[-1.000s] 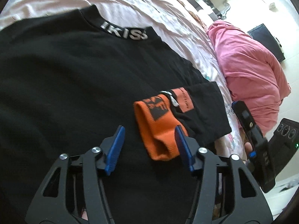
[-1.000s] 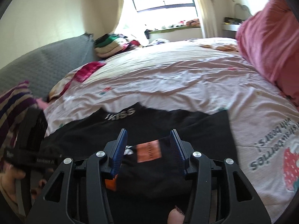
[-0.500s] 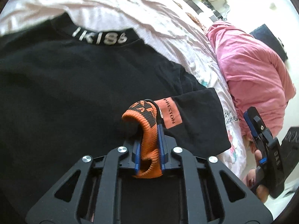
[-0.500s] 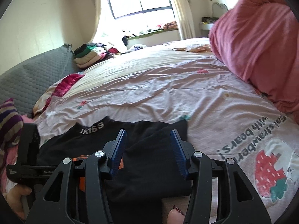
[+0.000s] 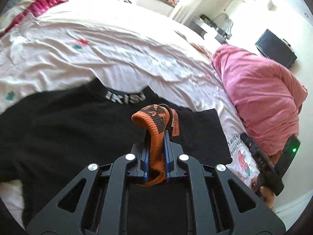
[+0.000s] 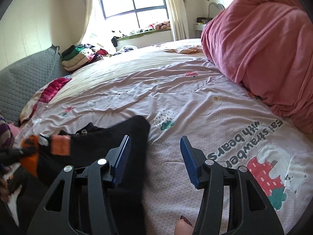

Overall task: Fold small clothes
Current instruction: 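Lay the orange cuff flat on the sweatshirt body and open the left tool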

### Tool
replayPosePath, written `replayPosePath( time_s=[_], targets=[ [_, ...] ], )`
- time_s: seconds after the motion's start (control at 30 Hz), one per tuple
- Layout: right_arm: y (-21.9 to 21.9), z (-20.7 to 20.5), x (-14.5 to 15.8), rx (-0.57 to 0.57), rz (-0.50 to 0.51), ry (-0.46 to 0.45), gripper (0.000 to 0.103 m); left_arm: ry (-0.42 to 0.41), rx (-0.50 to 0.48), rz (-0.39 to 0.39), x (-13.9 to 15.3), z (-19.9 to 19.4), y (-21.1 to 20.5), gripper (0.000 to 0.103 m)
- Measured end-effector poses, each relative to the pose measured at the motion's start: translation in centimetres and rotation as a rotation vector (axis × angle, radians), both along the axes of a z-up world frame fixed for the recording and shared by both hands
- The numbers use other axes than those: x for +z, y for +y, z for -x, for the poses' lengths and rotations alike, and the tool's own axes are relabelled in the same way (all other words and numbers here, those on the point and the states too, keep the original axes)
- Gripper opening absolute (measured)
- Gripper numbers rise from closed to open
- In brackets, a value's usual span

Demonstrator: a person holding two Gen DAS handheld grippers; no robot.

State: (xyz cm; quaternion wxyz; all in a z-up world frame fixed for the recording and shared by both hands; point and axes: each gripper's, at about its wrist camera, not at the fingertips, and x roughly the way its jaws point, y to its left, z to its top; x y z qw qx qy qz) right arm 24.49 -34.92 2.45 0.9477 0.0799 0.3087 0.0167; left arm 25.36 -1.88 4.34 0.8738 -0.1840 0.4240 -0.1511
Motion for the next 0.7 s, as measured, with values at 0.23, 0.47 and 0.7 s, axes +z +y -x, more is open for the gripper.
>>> replayPosePath(
  time_s=[0.23, 0.47, 0.7],
  targets=[
    [1.3, -0.1, -0.4, 0.034, 0.026, 0.009, 0.051, -0.017, 0.07, -0.019, 1.1, 1.0, 4.0, 0.005],
    [2.4, -0.2, -0.9, 0.063, 0.033, 0.015, 0.051, 0.013, 0.1, -0.005, -0.3, 1.7, 5.9, 0.005],
    [5.3, -0.2, -2.1, 0.144, 0.072, 0.04, 0.051, 0.032, 0.14, -0.039, -1.7, 2.0, 7.3, 0.008]
  ],
)
